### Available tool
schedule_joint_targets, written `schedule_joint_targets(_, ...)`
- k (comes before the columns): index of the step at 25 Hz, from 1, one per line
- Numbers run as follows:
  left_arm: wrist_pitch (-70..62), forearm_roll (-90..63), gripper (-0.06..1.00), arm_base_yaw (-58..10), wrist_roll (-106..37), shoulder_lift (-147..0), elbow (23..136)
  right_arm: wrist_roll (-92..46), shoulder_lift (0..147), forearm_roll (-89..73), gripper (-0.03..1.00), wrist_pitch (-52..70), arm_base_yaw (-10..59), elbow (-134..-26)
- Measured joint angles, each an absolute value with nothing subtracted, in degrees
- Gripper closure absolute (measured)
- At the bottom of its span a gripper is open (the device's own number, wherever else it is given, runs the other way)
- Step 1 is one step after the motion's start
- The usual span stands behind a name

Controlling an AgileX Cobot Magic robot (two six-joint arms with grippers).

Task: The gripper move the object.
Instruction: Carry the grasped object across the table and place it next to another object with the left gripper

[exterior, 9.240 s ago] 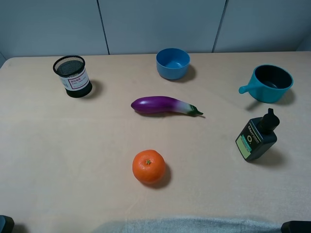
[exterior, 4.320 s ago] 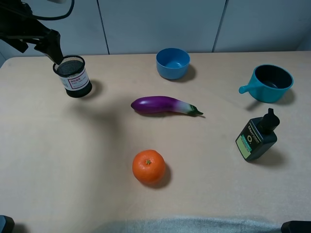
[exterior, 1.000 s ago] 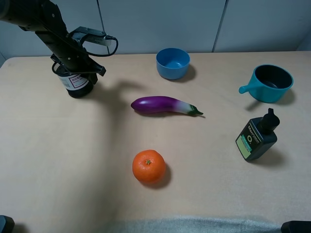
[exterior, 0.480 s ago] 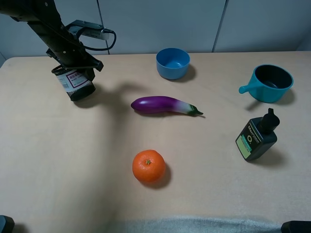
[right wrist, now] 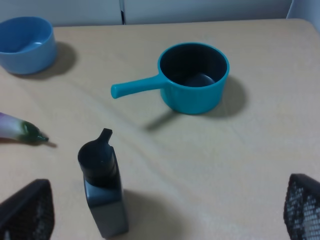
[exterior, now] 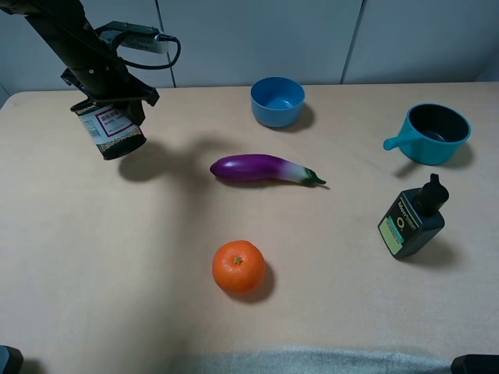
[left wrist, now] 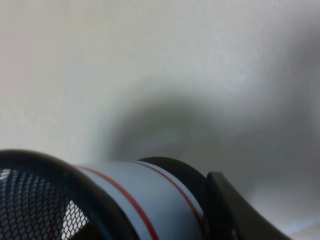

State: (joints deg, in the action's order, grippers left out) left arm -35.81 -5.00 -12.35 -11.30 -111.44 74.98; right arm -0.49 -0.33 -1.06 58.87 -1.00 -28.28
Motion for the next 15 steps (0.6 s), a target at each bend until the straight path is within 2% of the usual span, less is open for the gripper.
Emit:
schedule_joint_targets(9, -39.9, -4.8, 0.64, -12.4, -10.5, -107.7, 75.0, -0.5, -0.3, -1.1, 0.28, 58.9, -1.0, -28.3)
schedule_joint_targets(15, -43.8, 1.8, 0.64, -16.0, -6.1, -105.1, 75.0, -0.5, -0.3, -1.1, 0.28, 58.9, -1.0, -28.3)
